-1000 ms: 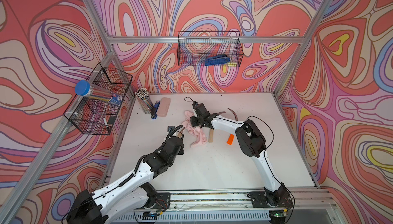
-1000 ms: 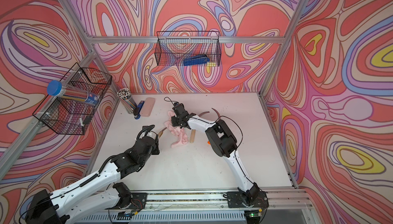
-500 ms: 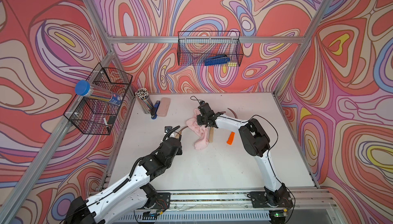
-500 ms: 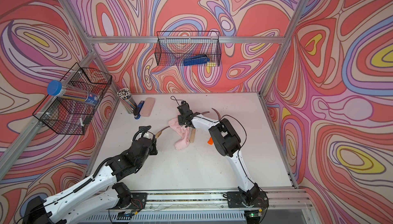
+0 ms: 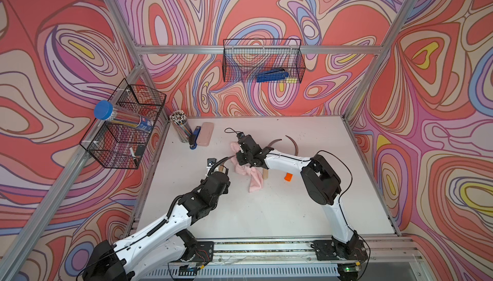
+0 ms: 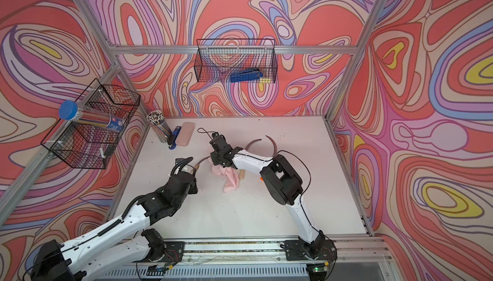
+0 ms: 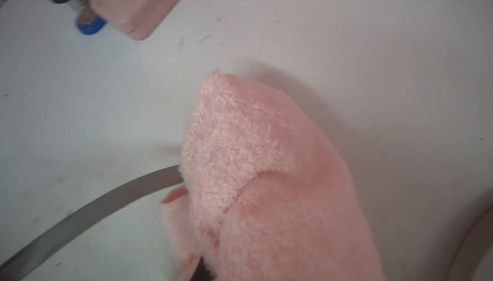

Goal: Wipe small sickles with rags
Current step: Wipe the small sickle.

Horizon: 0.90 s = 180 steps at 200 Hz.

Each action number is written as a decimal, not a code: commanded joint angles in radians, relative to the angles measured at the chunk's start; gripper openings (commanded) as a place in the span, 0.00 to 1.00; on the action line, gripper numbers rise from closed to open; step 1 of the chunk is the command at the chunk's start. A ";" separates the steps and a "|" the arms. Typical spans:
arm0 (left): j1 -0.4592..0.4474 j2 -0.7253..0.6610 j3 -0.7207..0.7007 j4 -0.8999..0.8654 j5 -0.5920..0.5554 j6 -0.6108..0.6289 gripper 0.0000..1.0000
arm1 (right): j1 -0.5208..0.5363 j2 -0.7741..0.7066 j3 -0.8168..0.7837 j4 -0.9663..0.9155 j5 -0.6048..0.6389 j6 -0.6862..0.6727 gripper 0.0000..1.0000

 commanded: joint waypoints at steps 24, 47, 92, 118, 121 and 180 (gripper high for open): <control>0.006 0.008 0.001 0.030 -0.031 -0.020 0.00 | 0.057 -0.149 -0.078 0.071 -0.160 -0.001 0.00; 0.006 0.010 -0.003 0.031 -0.045 -0.023 0.00 | 0.058 -0.227 -0.156 0.120 -0.211 0.023 0.00; 0.006 0.007 -0.011 0.040 -0.050 -0.027 0.00 | 0.032 -0.262 -0.188 0.098 -0.158 0.033 0.00; 0.006 0.006 -0.011 0.043 -0.040 -0.028 0.00 | 0.002 -0.174 -0.124 0.082 -0.241 0.040 0.00; 0.006 0.006 -0.012 0.044 -0.038 -0.028 0.00 | 0.002 -0.167 -0.114 0.080 -0.244 0.038 0.00; 0.006 -0.004 -0.011 0.072 0.007 -0.010 0.00 | 0.004 0.042 0.095 0.016 -0.370 0.051 0.00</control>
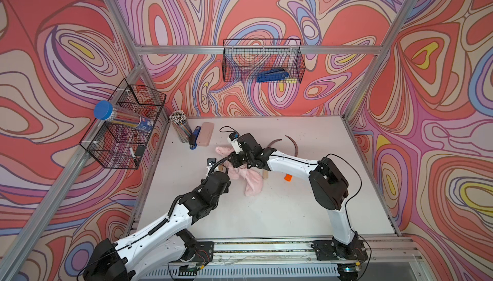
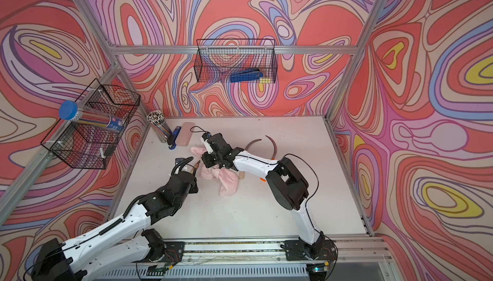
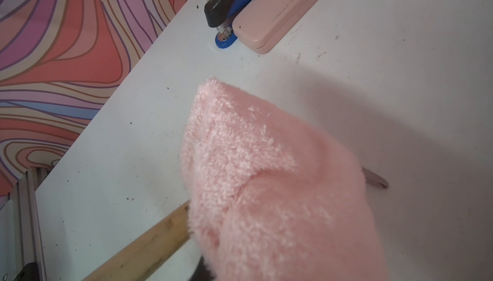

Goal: Wipe small sickles with rags
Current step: Wipe the small sickle.

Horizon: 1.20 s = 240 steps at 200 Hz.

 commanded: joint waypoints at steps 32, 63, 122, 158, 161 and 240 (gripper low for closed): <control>0.006 -0.038 -0.020 0.066 0.001 0.005 0.00 | -0.001 0.168 0.158 -0.079 -0.062 0.024 0.00; 0.006 -0.053 -0.047 0.060 -0.020 0.006 0.00 | -0.066 0.229 0.186 -0.094 -0.082 0.061 0.00; 0.006 -0.067 -0.079 0.053 -0.057 -0.009 0.00 | -0.183 0.218 0.106 -0.070 -0.029 0.091 0.00; 0.006 -0.068 -0.084 0.063 -0.051 -0.012 0.00 | -0.168 0.178 0.088 -0.065 -0.042 0.082 0.00; 0.006 -0.068 -0.084 0.063 -0.050 -0.011 0.00 | -0.161 0.177 0.093 -0.068 -0.042 0.078 0.00; 0.006 -0.065 -0.082 0.068 -0.046 -0.010 0.00 | 0.014 0.086 0.074 -0.051 -0.086 0.056 0.00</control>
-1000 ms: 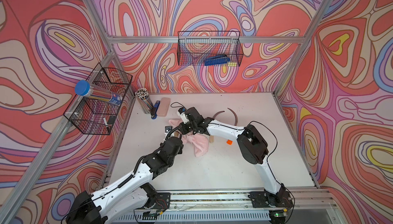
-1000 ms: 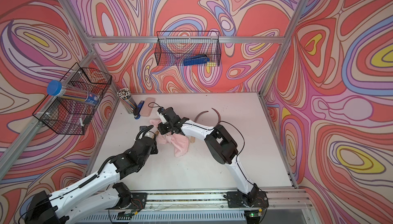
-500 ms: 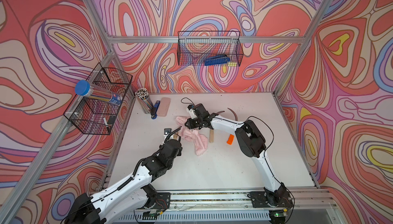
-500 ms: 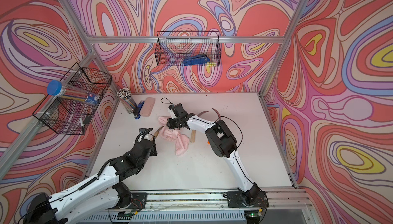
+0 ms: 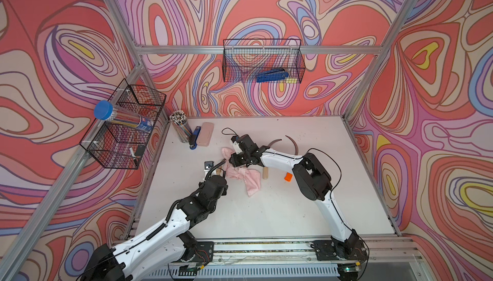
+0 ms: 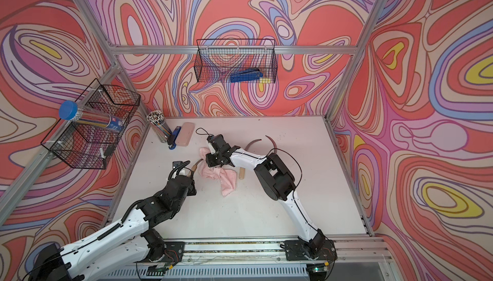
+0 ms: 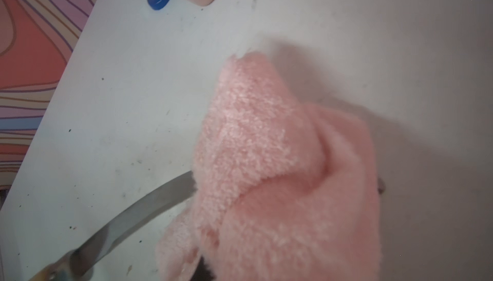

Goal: Wipe small sickles with rags
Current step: Wipe the small sickle.

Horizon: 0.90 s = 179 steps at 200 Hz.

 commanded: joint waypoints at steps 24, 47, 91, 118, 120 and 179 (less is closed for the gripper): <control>0.001 -0.001 -0.004 0.020 -0.018 -0.011 0.00 | 0.079 -0.160 -0.108 0.047 -0.071 -0.011 0.00; 0.001 0.001 -0.005 0.023 -0.016 -0.017 0.00 | 0.084 -0.189 -0.149 0.075 -0.087 -0.001 0.00; 0.002 -0.014 -0.005 0.016 -0.011 -0.017 0.00 | 0.044 -0.116 -0.116 0.043 -0.034 -0.002 0.00; 0.001 -0.025 -0.006 0.008 -0.009 -0.018 0.00 | -0.030 -0.068 -0.108 0.050 -0.038 0.023 0.00; 0.002 -0.027 -0.006 0.008 -0.009 -0.017 0.00 | -0.035 -0.064 -0.107 0.050 -0.038 0.025 0.00; 0.001 -0.031 -0.008 0.010 -0.010 -0.017 0.00 | -0.131 -0.009 -0.091 0.029 0.003 0.041 0.00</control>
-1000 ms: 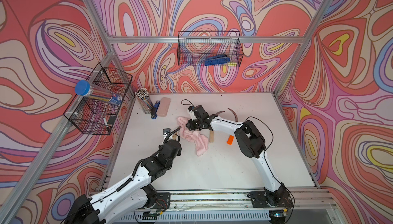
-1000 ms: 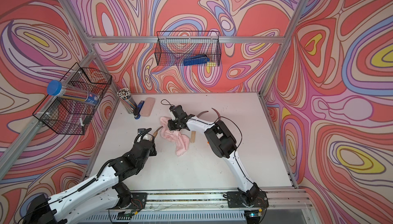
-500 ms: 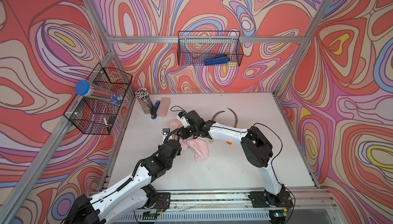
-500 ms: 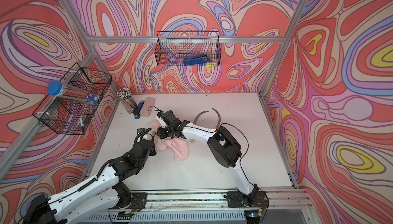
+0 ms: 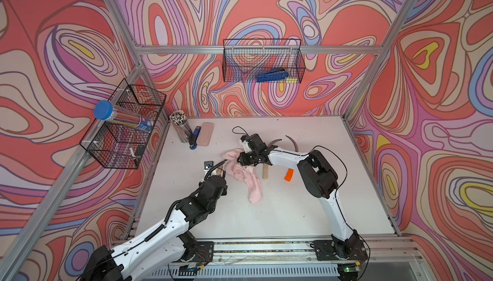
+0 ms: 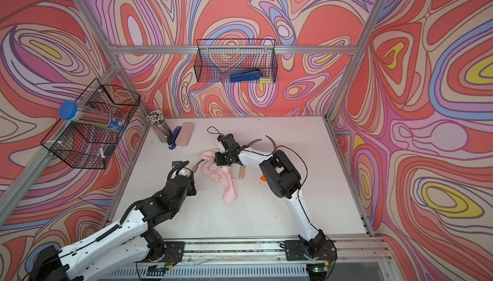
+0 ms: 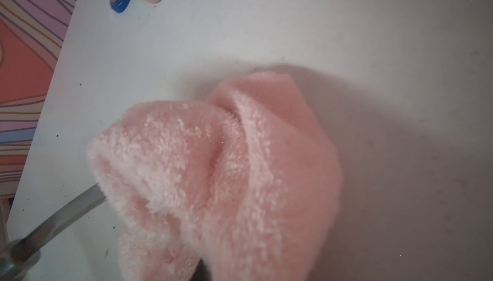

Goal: Wipe small sickles with rags
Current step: Wipe the small sickle.

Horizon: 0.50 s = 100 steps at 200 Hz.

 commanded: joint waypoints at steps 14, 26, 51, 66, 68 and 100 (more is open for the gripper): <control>0.002 -0.006 -0.007 0.016 -0.022 -0.015 0.00 | -0.001 0.016 0.037 -0.015 0.030 0.008 0.00; 0.002 0.002 -0.007 0.020 -0.021 -0.016 0.00 | 0.015 0.012 0.050 -0.023 0.031 0.006 0.00; 0.002 0.014 -0.004 0.024 -0.020 -0.015 0.00 | 0.073 0.006 0.092 -0.051 0.052 -0.014 0.00; 0.002 0.014 -0.003 0.024 -0.021 -0.015 0.00 | 0.109 0.002 0.113 -0.062 0.053 -0.023 0.00; 0.002 0.014 -0.003 0.024 -0.021 -0.016 0.00 | 0.115 0.001 0.115 -0.064 0.053 -0.024 0.00; 0.002 0.012 -0.003 0.023 -0.021 -0.015 0.00 | 0.186 -0.042 0.109 -0.061 0.052 -0.039 0.00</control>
